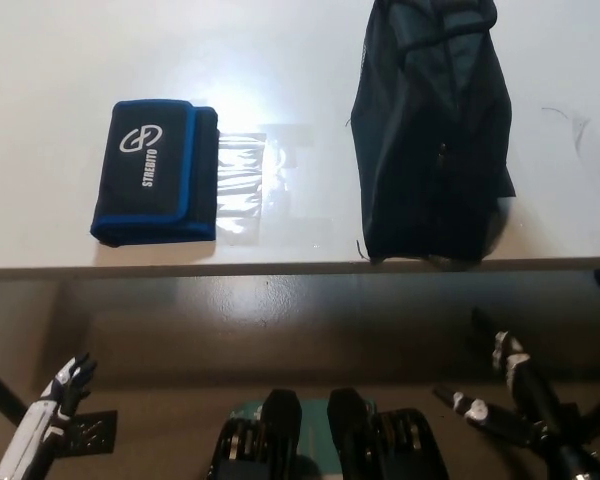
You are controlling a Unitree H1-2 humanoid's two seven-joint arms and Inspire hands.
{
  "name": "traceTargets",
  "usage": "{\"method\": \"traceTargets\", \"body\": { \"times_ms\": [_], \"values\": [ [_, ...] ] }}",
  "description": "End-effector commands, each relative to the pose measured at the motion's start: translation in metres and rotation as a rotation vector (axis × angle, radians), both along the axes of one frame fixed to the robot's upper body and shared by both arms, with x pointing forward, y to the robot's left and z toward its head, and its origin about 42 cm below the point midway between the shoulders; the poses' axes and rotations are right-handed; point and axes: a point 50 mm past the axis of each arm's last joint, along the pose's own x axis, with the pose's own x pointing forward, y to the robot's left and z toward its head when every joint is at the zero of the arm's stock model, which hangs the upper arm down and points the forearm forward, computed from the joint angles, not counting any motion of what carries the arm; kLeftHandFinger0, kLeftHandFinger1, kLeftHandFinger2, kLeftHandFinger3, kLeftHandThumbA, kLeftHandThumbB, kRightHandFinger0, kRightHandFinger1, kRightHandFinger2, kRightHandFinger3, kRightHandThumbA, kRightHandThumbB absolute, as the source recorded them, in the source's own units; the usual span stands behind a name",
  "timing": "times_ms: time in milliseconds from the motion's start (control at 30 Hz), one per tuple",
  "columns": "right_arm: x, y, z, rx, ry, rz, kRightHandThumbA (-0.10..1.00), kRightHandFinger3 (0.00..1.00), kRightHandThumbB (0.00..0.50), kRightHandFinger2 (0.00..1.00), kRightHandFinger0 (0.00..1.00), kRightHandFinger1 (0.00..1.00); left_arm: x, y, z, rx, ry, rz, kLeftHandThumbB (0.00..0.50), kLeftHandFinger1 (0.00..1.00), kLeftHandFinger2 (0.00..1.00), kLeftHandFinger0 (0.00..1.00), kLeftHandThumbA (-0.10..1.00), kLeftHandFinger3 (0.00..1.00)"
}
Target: Use both hands to pick up the lunch bag on the right hand side and smoothly move it near the note book on the left hand side
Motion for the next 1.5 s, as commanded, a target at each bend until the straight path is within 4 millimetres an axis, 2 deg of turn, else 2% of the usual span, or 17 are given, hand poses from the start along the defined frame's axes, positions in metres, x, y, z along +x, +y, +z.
{"method": "traceTargets", "body": {
  "times_ms": [0,33,67,133,167,233,367,467,500,533,567,667,700,833,1167,1400,1467],
  "values": [
    [-0.003,-0.014,0.051,0.043,-0.242,0.018,1.0,1.0,0.259,1.0,0.93,0.93,0.001,-0.004,0.042,0.027,-0.203,-0.106,0.219,0.79,0.81,0.9,1.0,1.0],
    [-0.004,-0.015,0.056,0.046,-0.257,0.015,1.0,1.0,0.253,0.99,0.92,0.93,0.002,-0.006,0.046,0.02,-0.227,-0.115,0.216,0.75,0.76,0.89,1.0,1.0],
    [-0.006,-0.017,0.062,0.039,-0.287,0.005,1.0,1.0,0.253,0.98,0.9,0.91,0.002,-0.009,0.053,0.023,-0.25,-0.117,0.229,0.68,0.64,0.94,1.0,0.93],
    [-0.008,-0.019,0.072,0.052,-0.33,-0.009,1.0,1.0,0.25,0.96,0.89,0.9,0.003,-0.017,0.067,0.011,-0.295,-0.125,0.213,0.6,0.55,0.84,1.0,0.86],
    [-0.009,-0.02,0.075,0.058,-0.342,-0.014,1.0,1.0,0.256,0.96,0.89,0.9,0.004,-0.02,0.072,-0.002,-0.313,-0.132,0.206,0.58,0.52,0.82,1.0,0.84],
    [-0.012,-0.022,0.08,0.073,-0.359,-0.03,1.0,1.0,0.255,0.96,0.89,0.9,0.005,-0.027,0.086,-0.045,-0.36,-0.158,0.211,0.51,0.49,0.65,1.0,0.79],
    [-0.013,-0.025,0.083,0.093,-0.39,-0.049,1.0,1.0,0.235,0.96,0.88,0.89,0.01,-0.039,0.108,-0.055,-0.464,-0.193,0.152,0.47,0.49,0.57,0.98,0.78],
    [-0.014,-0.023,0.089,0.114,-0.422,-0.069,1.0,1.0,0.243,0.98,0.89,0.91,0.015,-0.048,0.129,-0.048,-0.518,-0.209,0.192,0.58,0.61,0.68,1.0,0.87],
    [-0.014,-0.023,0.091,0.119,-0.43,-0.079,1.0,1.0,0.232,1.0,0.9,0.93,0.018,-0.052,0.136,-0.051,-0.532,-0.218,0.212,0.65,0.72,0.71,1.0,0.93],
    [-0.013,-0.023,0.092,0.119,-0.435,-0.083,1.0,1.0,0.235,1.0,0.9,0.93,0.021,-0.054,0.14,-0.052,-0.539,-0.228,0.213,0.67,0.75,0.72,1.0,0.95],
    [-0.013,-0.022,0.095,0.118,-0.436,-0.092,1.0,1.0,0.238,1.0,0.95,0.99,0.025,-0.059,0.146,-0.059,-0.552,-0.244,0.21,0.81,0.92,0.8,1.0,1.0],
    [-0.009,-0.021,0.1,0.115,-0.45,-0.108,1.0,1.0,0.229,1.0,1.0,1.0,0.035,-0.068,0.155,-0.078,-0.561,-0.263,0.225,1.0,1.0,0.95,0.99,1.0],
    [-0.006,-0.021,0.104,0.114,-0.457,-0.115,1.0,1.0,0.234,1.0,1.0,1.0,0.042,-0.073,0.16,-0.093,-0.562,-0.279,0.222,1.0,1.0,1.0,0.98,1.0],
    [0.006,-0.023,0.111,0.113,-0.457,-0.136,1.0,1.0,0.238,1.0,1.0,1.0,0.066,-0.088,0.172,-0.062,-0.578,-0.313,0.262,1.0,1.0,1.0,1.0,1.0],
    [0.048,-0.025,0.127,0.197,-0.457,-0.143,1.0,1.0,0.205,1.0,1.0,1.0,0.118,-0.126,0.202,-0.06,-0.565,-0.369,0.245,1.0,1.0,1.0,1.0,1.0],
    [0.075,-0.025,0.138,0.246,-0.43,-0.135,1.0,1.0,0.274,1.0,1.0,1.0,0.152,-0.155,0.211,-0.065,-0.497,-0.398,0.247,1.0,1.0,1.0,1.0,1.0],
    [0.08,-0.024,0.141,0.247,-0.427,-0.126,1.0,1.0,0.279,1.0,1.0,1.0,0.161,-0.161,0.212,-0.072,-0.474,-0.402,0.287,1.0,1.0,1.0,1.0,1.0]
  ]
}}
